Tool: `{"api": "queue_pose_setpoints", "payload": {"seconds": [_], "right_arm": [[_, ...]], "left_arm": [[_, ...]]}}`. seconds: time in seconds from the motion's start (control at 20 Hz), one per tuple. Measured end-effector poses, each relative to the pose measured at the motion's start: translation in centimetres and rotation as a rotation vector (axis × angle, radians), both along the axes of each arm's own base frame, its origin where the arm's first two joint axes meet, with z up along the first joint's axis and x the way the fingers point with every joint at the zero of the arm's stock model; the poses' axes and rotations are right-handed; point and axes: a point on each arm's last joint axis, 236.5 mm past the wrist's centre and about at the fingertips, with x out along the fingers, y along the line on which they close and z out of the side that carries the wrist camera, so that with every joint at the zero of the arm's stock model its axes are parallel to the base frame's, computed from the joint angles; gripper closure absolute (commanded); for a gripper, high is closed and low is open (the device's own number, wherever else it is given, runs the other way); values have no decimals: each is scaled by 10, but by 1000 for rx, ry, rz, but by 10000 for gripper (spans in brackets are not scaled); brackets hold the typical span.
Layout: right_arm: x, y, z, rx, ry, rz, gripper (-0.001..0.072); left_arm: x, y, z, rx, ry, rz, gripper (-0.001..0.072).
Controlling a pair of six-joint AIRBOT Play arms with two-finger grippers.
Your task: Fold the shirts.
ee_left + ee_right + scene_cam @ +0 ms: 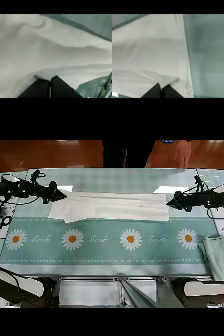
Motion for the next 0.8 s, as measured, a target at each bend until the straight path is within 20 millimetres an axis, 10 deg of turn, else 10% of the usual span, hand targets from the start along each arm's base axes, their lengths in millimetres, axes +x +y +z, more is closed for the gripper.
{"api": "queue_pose_setpoints", "payload": {"seconds": [0.4,0.45,0.5,0.55,0.8], "right_arm": [[20,-5,-17,20,-4,-57,687],[20,-5,-20,27,2,-61,596],[21,-4,-22,37,4,-68,284],[23,-3,-23,43,3,-72,292],[15,-4,2,71,19,21,294]], "left_arm": [[27,-2,-17,3,-5,3,690],[28,-3,-19,4,-5,2,675],[29,-4,-19,5,-5,-1,495],[30,-5,-20,6,-7,-3,197],[16,13,-4,27,43,-32,200]]}}
